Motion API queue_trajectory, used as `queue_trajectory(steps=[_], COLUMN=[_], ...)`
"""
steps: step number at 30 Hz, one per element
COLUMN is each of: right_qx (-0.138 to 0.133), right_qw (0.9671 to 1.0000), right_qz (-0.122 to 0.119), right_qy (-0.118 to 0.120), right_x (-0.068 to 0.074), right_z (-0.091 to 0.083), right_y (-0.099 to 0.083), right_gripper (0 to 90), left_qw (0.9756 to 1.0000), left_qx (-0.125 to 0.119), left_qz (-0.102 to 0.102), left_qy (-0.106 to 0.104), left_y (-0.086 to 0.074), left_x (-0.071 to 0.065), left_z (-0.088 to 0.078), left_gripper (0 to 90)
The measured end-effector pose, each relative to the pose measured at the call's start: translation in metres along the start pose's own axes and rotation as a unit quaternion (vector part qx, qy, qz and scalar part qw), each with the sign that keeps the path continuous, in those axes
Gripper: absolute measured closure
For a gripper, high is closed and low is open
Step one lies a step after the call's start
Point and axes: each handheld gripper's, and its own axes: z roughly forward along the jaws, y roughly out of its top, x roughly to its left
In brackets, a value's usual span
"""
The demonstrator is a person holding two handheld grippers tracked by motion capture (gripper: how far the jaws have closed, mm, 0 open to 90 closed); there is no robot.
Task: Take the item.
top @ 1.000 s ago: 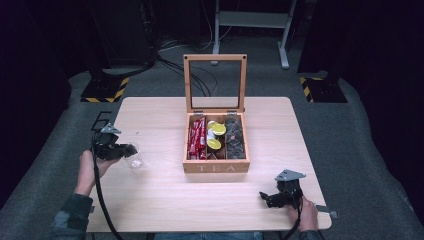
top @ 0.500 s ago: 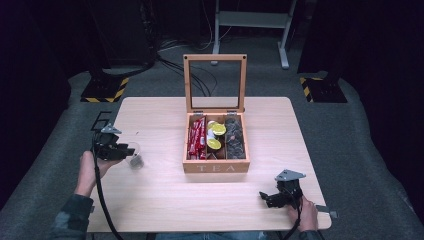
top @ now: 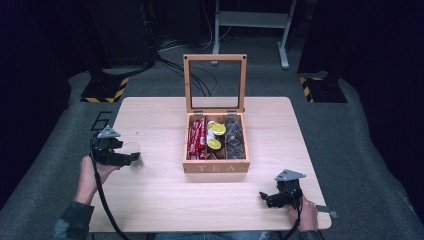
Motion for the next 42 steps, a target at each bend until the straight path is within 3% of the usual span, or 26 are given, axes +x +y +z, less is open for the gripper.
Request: queue_trajectory(steps=[9,16,21,33,42], right_qx=[0.000,0.000,0.000,0.000,0.000], right_qw=[1.0000,1.0000,1.0000,1.0000,1.0000], right_qz=[0.000,-0.001,0.000,0.002,0.000], right_qy=[0.000,-0.001,-0.001,-0.001,-0.001], right_x=[0.000,0.000,0.000,0.001,0.000], right_z=[0.000,0.000,0.000,0.000,0.000], right_y=[0.000,0.000,0.000,0.000,0.000], right_gripper=[0.0,0.0,0.0,0.0,0.0], left_qw=[0.9995,0.9983,0.9979,0.9960,0.9956], left_qx=[-0.022,-0.029,-0.027,-0.011,0.018], left_qz=[0.017,0.036,0.047,0.072,0.070], left_qy=[-0.012,-0.034,-0.036,-0.052,-0.059], left_y=[-0.006,-0.019,-0.025,-0.051,-0.077], left_x=[-0.024,-0.049,-0.062,-0.092,-0.105], left_z=[0.000,0.011,0.020,0.058,0.093], left_gripper=[9.9,8.0,5.2,0.1,0.0])
